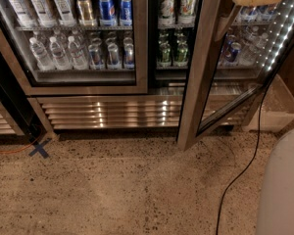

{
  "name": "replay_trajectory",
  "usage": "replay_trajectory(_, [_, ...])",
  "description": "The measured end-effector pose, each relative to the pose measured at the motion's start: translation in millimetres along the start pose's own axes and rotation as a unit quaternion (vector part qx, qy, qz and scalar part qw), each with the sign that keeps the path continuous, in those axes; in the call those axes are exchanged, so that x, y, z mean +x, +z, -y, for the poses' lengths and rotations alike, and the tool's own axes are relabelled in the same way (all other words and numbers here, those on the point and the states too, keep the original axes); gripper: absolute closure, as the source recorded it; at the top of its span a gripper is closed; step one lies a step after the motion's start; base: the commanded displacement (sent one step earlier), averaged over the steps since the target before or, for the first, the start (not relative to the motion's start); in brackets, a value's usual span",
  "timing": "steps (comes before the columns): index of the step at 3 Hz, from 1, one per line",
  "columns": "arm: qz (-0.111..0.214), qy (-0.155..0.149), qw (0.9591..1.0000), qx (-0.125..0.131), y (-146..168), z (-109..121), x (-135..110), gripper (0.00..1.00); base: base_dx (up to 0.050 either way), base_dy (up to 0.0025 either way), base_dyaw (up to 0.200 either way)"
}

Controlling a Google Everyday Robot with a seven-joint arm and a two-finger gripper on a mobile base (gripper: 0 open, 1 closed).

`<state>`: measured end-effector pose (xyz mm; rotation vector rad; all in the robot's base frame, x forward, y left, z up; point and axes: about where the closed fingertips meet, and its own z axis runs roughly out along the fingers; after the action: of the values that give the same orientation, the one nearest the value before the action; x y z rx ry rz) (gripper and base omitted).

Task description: Open right fridge door

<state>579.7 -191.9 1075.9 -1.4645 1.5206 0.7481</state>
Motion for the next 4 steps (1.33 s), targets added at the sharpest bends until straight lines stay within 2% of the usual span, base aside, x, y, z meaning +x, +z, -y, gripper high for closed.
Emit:
replay_trajectory(3, [0.0,0.0,1.0,0.0,-4.4,3.3,3.3,0.13,0.0,0.0,0.0])
replay_trajectory(4, [0.0,0.0,1.0,0.0,-0.7,0.3,1.0,0.0,0.0,0.0,0.0])
